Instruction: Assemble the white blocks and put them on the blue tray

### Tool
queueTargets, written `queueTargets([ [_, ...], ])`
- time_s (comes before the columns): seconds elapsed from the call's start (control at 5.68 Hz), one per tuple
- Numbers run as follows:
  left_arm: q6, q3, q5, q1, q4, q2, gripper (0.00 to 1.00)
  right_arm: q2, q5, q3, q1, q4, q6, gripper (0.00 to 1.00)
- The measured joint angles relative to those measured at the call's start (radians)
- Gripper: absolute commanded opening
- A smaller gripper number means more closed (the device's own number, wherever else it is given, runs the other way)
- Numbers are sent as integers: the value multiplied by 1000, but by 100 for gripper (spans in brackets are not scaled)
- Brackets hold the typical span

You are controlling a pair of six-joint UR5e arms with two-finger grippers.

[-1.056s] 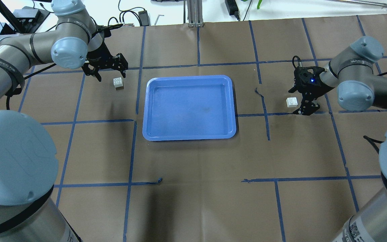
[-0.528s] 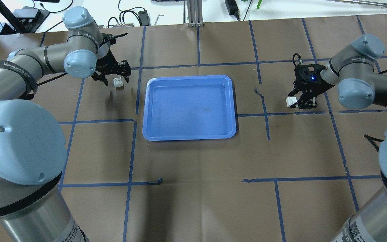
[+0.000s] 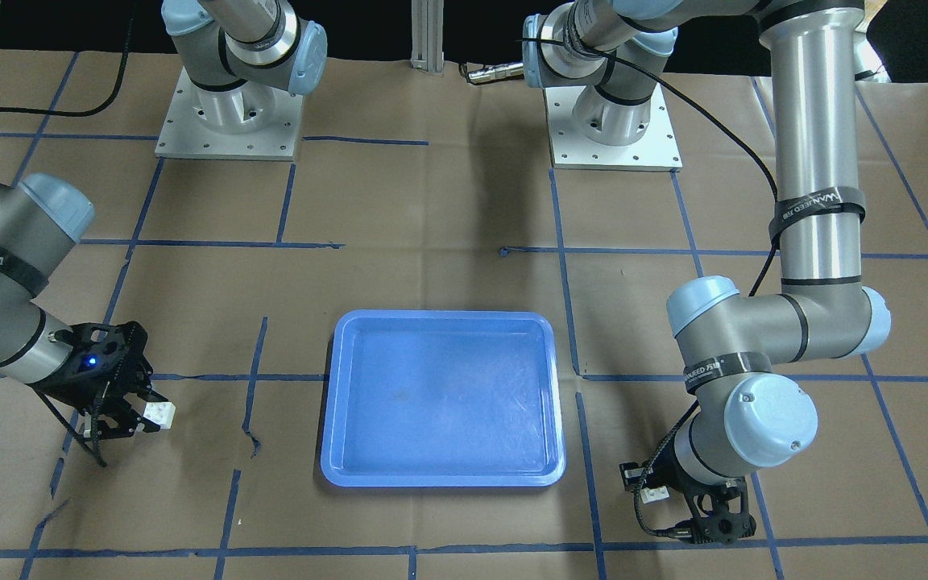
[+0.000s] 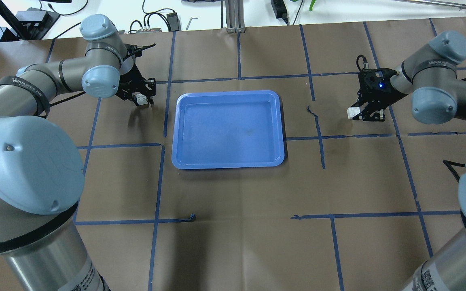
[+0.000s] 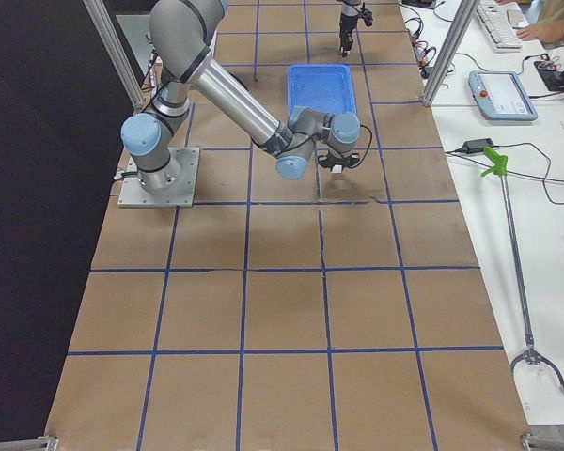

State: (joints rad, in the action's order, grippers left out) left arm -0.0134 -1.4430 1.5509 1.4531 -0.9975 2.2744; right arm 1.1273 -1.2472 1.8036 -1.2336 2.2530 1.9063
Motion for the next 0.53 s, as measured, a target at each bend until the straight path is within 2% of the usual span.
queueTargets([
  [0.18,-31,8,1,-2,1,0,0,32,1,-12,-12,-17,-28,19],
  [0.53,-172,3,2,-11,4,-35,0,84,8,-12,-111,-34,-98,19],
])
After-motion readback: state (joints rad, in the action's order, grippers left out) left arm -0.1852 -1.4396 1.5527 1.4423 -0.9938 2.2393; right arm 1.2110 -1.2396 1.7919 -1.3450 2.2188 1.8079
